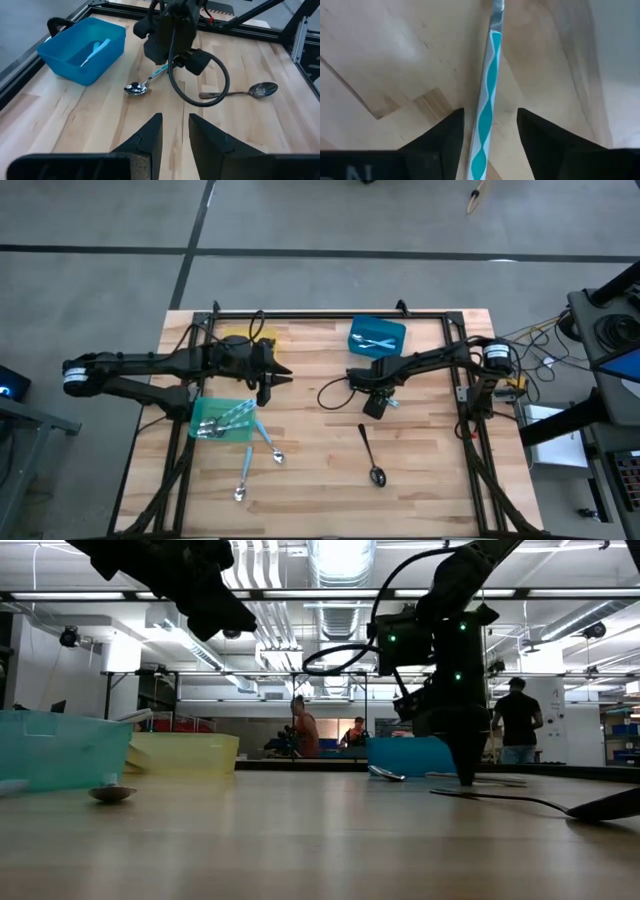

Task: Sort silverware by color (type)
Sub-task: Put the blue patterned spoon into the green bin

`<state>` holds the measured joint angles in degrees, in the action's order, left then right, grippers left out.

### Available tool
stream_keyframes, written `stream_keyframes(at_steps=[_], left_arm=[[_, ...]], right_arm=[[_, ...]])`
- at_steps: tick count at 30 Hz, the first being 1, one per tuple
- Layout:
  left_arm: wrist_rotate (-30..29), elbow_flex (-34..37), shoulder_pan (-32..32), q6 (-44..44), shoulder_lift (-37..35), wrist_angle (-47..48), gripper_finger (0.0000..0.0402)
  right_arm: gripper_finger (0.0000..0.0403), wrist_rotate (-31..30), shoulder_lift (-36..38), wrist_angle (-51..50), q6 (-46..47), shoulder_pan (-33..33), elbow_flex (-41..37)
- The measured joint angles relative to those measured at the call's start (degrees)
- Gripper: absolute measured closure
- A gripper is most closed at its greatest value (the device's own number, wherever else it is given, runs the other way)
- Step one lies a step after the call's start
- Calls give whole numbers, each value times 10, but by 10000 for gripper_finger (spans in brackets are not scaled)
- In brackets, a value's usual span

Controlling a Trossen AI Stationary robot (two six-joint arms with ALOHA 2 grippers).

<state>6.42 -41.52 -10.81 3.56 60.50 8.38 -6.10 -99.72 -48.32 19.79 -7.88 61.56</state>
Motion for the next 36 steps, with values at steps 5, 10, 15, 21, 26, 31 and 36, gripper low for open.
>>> stream_keyframes(at_steps=[5,10,15,21,26,31,36], left_arm=[[0,0,0,-4,2,1,326],[0,0,-1,-25,4,2,326],[-1,0,-1,-39,4,0,326],[-1,0,-1,-44,4,-12,326],[0,2,-1,-45,4,-61,326],[0,8,0,-54,8,-126,326],[1,9,0,-61,39,-148,322]], right_arm=[[268,3,-25,8,-14,0,1],[364,1,-28,17,-36,2,0],[376,1,-5,19,-37,2,-1],[376,-18,50,28,5,23,-2],[376,-16,84,22,62,62,10],[376,-14,79,17,79,98,61],[376,-14,45,-55,68,105,142]])
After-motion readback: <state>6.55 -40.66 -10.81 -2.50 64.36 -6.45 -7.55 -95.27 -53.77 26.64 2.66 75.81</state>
